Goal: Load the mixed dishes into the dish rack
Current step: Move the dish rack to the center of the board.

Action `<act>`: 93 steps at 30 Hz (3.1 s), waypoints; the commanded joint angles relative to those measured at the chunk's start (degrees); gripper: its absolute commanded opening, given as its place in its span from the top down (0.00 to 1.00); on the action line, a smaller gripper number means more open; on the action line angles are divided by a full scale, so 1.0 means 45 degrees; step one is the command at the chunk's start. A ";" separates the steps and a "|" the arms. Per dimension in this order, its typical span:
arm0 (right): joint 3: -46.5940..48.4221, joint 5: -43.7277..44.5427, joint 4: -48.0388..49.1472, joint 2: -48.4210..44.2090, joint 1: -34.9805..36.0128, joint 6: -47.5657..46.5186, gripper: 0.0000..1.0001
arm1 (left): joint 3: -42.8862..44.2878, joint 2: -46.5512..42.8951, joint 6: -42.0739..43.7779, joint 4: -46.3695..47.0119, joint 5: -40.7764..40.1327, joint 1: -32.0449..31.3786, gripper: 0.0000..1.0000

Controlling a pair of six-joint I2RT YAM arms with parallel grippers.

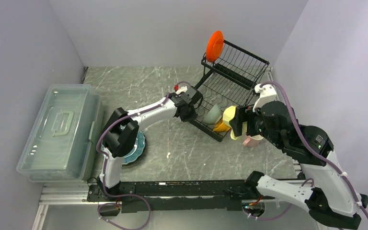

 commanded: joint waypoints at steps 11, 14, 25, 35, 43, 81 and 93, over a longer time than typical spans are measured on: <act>-0.0008 -0.0014 0.1450 -0.0300 0.0019 0.0286 0.51 | -0.0535 -0.0881 0.0862 -0.0424 -0.0475 0.0125 1.00; -0.0009 -0.0036 0.1468 -0.0299 0.0019 0.0323 0.51 | -0.0841 -0.1225 0.1041 -0.0481 -0.0559 0.0332 1.00; 0.0047 0.0010 0.1285 -0.0211 0.0019 0.0384 0.51 | -0.2035 -0.2675 0.2760 -0.0570 0.0299 0.2032 1.00; 0.0683 0.0808 0.0396 0.0070 0.0019 0.0396 0.52 | -0.1806 -0.2559 0.5469 -0.1455 0.2142 0.3563 1.00; 0.1075 0.2030 -0.0638 0.0259 0.0024 0.0799 0.52 | -0.0799 -0.1877 0.6640 -0.2239 0.1893 0.4408 1.00; 0.0435 0.1507 -0.0500 0.0011 0.0034 0.1014 0.51 | 0.2542 -0.0239 0.6805 -0.3777 0.1405 0.5711 0.51; -0.0148 0.1336 -0.0120 -0.0153 0.0021 0.1027 0.50 | -0.0258 -0.2609 0.5423 -0.3252 0.0385 0.3947 0.50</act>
